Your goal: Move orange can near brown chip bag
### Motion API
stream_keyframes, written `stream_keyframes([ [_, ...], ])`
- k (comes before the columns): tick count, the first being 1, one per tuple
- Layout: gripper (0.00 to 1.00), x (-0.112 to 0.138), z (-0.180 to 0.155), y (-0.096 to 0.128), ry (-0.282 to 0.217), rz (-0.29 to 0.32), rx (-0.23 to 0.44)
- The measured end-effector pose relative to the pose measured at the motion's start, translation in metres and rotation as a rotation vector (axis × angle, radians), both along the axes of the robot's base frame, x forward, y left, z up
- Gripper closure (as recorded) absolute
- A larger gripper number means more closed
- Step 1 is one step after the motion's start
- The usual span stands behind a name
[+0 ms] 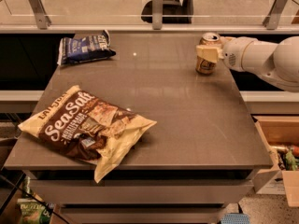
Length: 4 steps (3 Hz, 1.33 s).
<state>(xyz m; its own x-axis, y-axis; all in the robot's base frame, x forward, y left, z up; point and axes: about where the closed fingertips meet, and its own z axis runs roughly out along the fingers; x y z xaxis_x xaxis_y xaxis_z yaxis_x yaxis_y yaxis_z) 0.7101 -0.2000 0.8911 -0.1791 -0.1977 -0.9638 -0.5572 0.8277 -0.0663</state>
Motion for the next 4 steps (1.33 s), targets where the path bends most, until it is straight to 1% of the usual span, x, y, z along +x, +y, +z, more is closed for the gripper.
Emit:
stream_keyframes([
  [1, 1.0, -0.001, 0.006, 0.006, 0.017, 0.019, 0.006],
  [3, 1.0, -0.016, 0.035, 0.026, 0.042, 0.065, -0.022],
  [4, 1.0, -0.031, 0.047, 0.038, 0.027, 0.081, -0.04],
])
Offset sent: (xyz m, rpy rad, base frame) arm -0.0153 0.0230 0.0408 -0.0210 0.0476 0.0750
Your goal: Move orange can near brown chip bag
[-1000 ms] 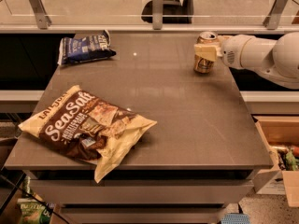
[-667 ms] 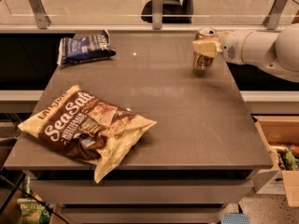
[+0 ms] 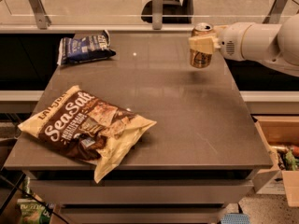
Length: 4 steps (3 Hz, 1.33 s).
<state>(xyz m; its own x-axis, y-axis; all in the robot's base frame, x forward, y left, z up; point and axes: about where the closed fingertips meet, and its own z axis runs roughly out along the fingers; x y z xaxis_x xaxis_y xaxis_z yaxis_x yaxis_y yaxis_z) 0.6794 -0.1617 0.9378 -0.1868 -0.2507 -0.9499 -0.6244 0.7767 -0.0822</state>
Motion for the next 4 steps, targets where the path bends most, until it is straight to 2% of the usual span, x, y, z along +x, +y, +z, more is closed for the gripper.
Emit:
stream_keyframes([
  [2, 1.0, -0.033, 0.007, 0.037, -0.049, 0.109, 0.022],
  [4, 1.0, -0.062, 0.004, 0.08, -0.067, 0.201, 0.033],
])
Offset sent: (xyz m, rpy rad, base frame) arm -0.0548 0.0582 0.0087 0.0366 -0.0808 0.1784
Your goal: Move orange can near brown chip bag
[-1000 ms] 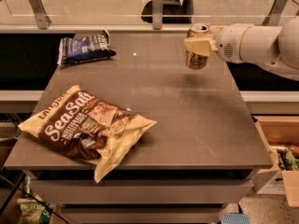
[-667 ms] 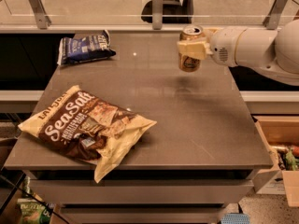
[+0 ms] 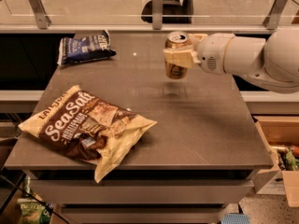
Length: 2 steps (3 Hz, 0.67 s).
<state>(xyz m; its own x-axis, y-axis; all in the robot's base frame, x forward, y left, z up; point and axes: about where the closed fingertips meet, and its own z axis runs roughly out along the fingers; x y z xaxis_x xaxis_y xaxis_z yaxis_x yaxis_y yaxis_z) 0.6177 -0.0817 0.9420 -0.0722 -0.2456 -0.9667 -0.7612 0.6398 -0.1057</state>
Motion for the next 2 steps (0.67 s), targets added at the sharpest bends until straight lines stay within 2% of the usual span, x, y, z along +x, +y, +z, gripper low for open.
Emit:
stream_keyframes([
  [2, 1.0, -0.028, -0.014, 0.038, 0.021, 0.027, 0.001],
])
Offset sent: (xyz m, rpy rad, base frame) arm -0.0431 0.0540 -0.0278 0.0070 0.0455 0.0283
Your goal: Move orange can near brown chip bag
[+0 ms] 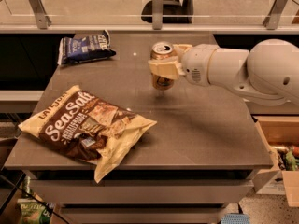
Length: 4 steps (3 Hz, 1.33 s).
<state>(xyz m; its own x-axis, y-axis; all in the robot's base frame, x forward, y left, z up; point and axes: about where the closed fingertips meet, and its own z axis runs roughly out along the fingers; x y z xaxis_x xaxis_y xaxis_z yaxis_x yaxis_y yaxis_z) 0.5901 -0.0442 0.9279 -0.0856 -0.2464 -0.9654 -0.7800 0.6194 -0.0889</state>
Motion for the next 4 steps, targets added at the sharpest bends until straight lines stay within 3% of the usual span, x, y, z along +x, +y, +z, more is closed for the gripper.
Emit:
stream_keyframes([
  [4, 1.0, -0.026, -0.023, 0.051, 0.077, 0.041, 0.047],
])
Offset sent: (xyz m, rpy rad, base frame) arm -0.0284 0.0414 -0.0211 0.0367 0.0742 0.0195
